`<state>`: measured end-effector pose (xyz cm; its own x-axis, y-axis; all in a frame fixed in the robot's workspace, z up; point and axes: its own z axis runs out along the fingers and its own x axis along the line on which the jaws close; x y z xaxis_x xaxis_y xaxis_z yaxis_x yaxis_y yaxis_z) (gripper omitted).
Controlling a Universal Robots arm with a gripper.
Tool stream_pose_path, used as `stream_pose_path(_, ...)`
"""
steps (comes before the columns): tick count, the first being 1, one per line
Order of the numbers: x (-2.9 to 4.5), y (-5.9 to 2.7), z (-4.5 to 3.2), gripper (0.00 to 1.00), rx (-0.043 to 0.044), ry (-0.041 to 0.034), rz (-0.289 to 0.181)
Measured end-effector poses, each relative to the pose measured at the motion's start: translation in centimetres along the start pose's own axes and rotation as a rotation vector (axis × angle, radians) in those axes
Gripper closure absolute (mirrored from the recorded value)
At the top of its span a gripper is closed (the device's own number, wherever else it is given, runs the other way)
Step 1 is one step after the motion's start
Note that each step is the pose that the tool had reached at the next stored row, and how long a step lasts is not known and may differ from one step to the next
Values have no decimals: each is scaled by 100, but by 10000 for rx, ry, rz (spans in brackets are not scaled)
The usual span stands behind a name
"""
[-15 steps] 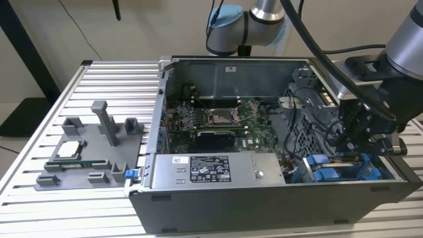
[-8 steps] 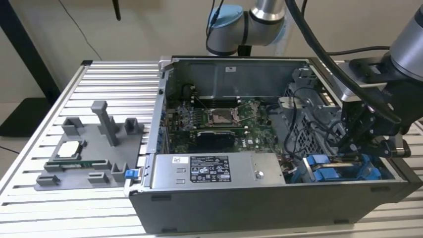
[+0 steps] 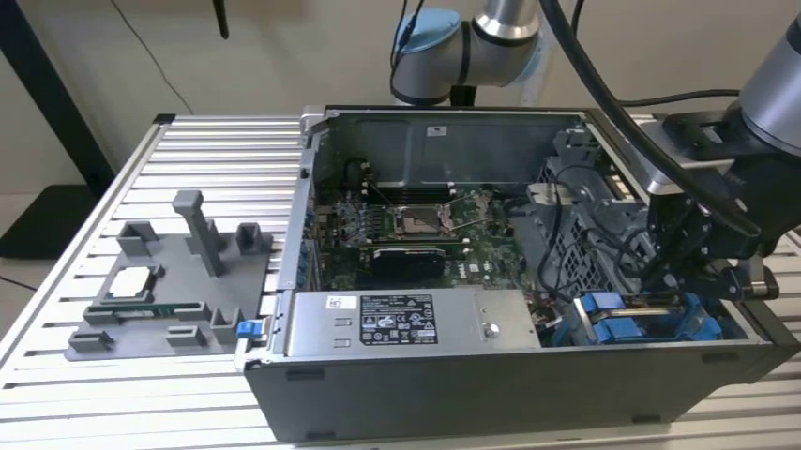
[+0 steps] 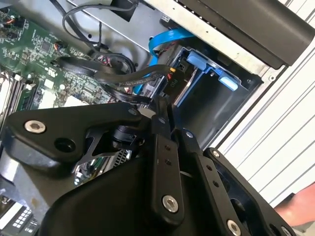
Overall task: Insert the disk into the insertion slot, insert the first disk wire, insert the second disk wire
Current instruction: 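Insert the second disk wire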
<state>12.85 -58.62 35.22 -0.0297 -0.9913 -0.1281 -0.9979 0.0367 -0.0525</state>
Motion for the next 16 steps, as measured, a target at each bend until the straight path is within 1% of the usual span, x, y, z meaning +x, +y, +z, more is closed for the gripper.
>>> stream_pose_path(10,9,-3,62,100,5,6,83)
stream_pose_path(16,12,-5,83,100,6,5,97)
